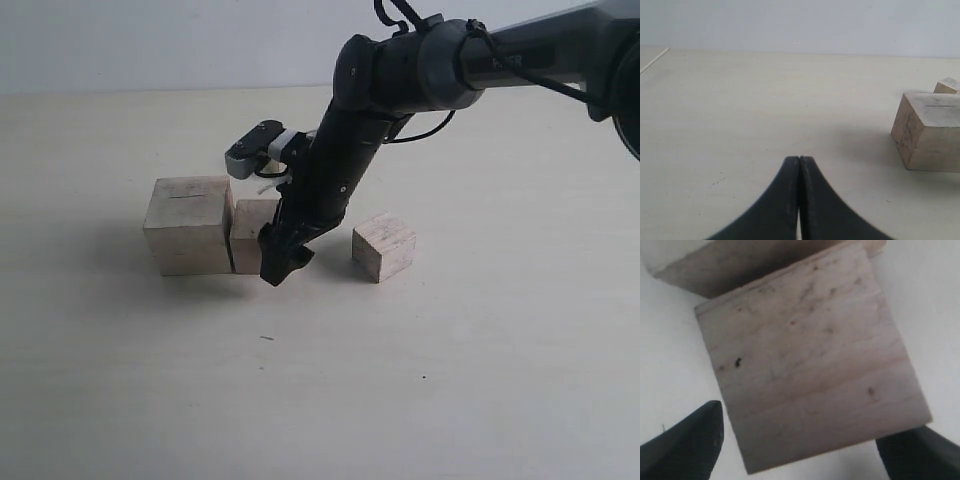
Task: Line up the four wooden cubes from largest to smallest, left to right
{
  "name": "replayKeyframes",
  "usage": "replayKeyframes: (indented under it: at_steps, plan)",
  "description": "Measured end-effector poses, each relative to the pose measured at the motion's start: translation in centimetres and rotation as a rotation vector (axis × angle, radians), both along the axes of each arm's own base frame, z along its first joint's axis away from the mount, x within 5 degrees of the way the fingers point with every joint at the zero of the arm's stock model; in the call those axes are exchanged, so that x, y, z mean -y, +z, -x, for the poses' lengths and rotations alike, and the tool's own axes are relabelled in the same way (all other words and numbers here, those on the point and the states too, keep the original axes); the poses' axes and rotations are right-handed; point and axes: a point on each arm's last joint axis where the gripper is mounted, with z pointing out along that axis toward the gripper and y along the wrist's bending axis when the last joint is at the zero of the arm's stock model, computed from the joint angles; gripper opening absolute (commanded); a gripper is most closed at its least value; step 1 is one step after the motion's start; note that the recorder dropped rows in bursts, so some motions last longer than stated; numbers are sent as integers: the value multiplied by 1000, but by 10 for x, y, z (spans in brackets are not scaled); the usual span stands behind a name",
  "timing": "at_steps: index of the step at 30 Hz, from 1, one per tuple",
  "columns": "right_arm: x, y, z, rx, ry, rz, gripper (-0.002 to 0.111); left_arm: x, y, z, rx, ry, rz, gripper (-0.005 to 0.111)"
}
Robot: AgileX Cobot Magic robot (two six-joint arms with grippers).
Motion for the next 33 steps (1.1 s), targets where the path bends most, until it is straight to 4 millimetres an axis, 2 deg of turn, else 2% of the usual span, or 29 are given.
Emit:
replayKeyframes:
  at_steps: [14,25,33]
  plan:
    - [-3,0,-6,51,-35,-33,78,0,0,0,0,0,0,0]
    - [-9,3,-6,21,-119,-98,78,0,0,0,0,0,0,0]
    - [-10,3,-8,51,-101,-113,78,0,0,0,0,0,0,0]
